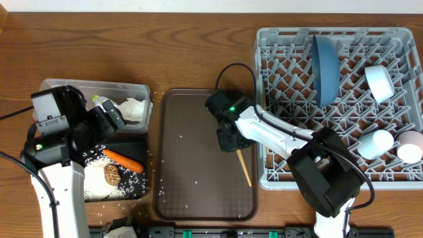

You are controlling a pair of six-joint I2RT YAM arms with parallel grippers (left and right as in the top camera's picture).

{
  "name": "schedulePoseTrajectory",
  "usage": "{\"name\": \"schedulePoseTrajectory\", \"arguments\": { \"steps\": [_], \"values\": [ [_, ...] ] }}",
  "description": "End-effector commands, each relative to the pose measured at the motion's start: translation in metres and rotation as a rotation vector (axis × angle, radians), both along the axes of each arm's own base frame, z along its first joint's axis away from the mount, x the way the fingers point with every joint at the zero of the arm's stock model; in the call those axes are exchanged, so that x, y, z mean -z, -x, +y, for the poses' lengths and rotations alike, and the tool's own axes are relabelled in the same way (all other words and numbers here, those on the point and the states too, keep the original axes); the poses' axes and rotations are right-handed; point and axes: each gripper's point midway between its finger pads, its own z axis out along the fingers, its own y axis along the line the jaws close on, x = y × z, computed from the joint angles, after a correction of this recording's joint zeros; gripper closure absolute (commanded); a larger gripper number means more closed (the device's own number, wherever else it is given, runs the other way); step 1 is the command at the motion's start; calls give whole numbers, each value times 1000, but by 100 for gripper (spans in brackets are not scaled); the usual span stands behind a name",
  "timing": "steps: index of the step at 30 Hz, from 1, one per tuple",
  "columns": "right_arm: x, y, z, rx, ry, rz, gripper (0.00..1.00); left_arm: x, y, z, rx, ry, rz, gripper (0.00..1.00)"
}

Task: Sort waste into correct bins and load items into the dishwasher rack

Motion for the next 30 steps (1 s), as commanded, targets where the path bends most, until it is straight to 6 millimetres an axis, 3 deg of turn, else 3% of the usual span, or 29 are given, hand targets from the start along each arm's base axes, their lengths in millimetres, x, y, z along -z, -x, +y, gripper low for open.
{"name": "schedulePoseTrajectory", "arguments": {
  "steps": [1,10,14,20,26,30],
  "values": [
    [11,6,-5,-23,7,39,99,-6,-2,4,4,-24,-10,2],
    [4,-6,-15,-46,73,-24,99,-6,-2,4,4,-24,-10,2],
    [-27,-15,-8,-44,35,-70,99,-6,-2,4,4,-24,-10,2],
    [-102,-33,-3,-14,-92,-234,99,-6,-2,4,4,-24,-10,2],
    [-155,-52,-43,102,-146,-356,99,-6,-2,4,4,-24,-10,2],
    [-165,-64,-81,210,-134,-370,99,-6,-2,4,4,-24,-10,2]
  ]
}}
